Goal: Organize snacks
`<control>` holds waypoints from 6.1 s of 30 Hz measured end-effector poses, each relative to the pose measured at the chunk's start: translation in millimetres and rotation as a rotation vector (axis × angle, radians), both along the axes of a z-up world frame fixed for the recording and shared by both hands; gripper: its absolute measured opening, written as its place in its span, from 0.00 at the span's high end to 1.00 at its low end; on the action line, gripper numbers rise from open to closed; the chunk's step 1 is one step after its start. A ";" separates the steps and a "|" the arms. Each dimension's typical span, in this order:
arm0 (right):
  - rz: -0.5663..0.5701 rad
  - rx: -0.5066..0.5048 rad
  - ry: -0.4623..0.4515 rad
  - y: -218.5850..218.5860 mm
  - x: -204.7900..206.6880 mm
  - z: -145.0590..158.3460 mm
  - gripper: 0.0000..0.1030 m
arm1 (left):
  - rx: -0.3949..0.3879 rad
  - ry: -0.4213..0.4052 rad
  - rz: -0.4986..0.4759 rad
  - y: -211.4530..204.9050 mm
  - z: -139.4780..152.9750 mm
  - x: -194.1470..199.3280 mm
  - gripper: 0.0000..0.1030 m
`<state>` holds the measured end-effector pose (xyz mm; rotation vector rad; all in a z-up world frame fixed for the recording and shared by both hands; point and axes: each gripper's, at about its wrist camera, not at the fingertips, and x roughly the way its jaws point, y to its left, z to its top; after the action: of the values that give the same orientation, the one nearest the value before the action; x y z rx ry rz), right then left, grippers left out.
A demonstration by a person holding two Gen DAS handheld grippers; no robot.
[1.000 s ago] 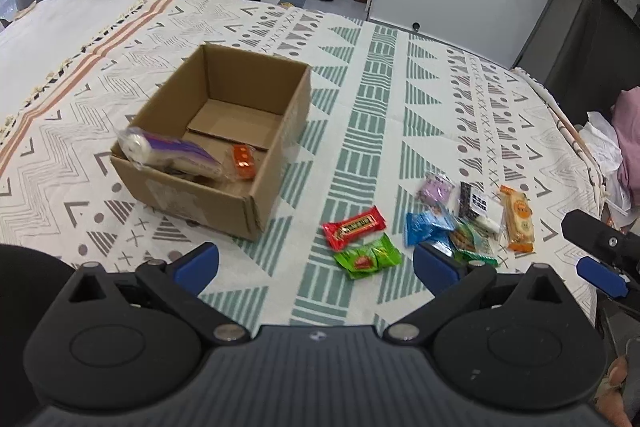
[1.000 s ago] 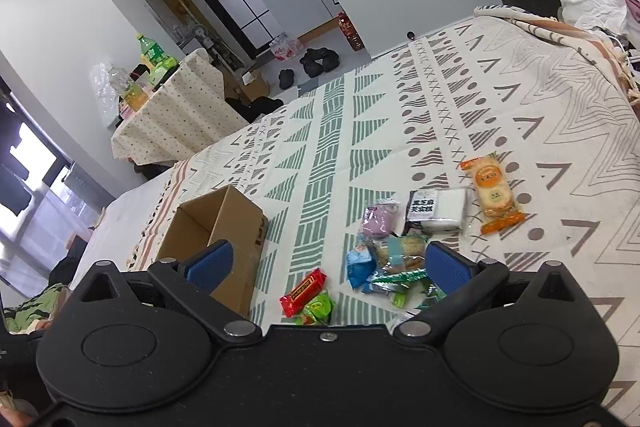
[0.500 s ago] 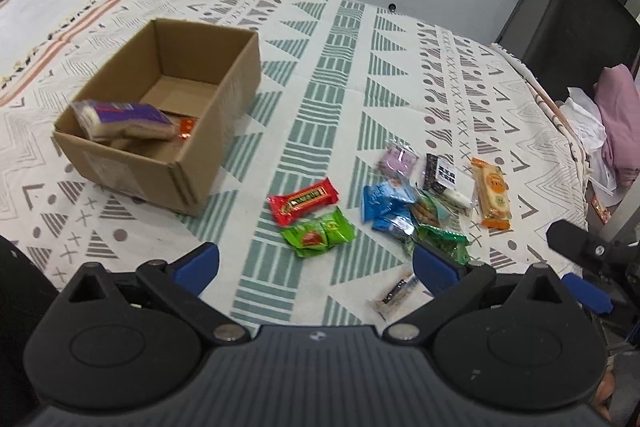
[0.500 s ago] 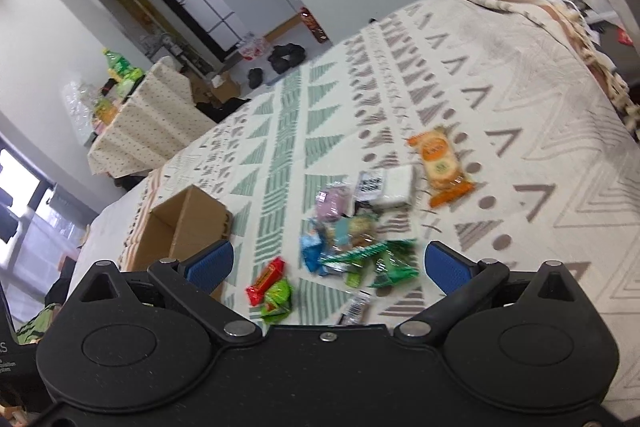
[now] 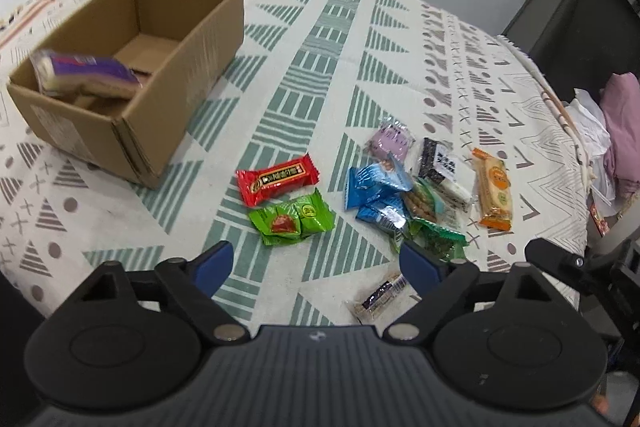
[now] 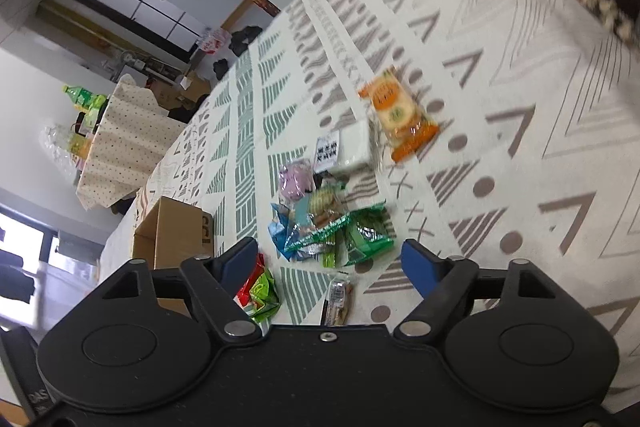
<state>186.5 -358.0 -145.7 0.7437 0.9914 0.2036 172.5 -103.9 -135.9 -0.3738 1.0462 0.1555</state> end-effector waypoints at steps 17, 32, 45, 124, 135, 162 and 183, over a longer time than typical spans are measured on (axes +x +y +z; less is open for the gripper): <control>0.002 -0.047 0.122 19.3 37.9 -35.5 0.34 | -0.028 0.083 0.086 24.5 -55.4 41.1 0.20; 0.137 -0.286 0.123 59.9 59.1 -48.1 0.64 | -0.051 0.108 0.086 26.0 -65.6 50.3 0.69; 0.137 -0.198 0.009 57.9 43.0 -21.2 0.73 | -0.040 0.020 0.097 32.2 -21.1 30.7 0.71; 0.426 0.097 -0.332 269.5 71.4 26.2 0.68 | -0.034 -0.078 0.289 231.9 31.1 55.1 0.58; 0.381 0.105 -0.348 251.5 54.3 40.9 0.48 | 0.031 -0.087 0.318 223.7 49.0 32.0 0.20; 0.216 -0.038 -0.408 138.2 13.0 86.5 0.07 | 0.061 -0.132 0.216 125.0 80.3 -9.3 0.00; 0.107 -0.081 -0.417 48.1 -16.9 80.7 0.00 | 0.017 -0.129 0.085 53.9 73.3 -22.6 0.00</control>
<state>169.6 -309.9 -65.0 0.5450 0.6378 0.3927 149.9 -50.0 -62.6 -0.4080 0.9020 0.2130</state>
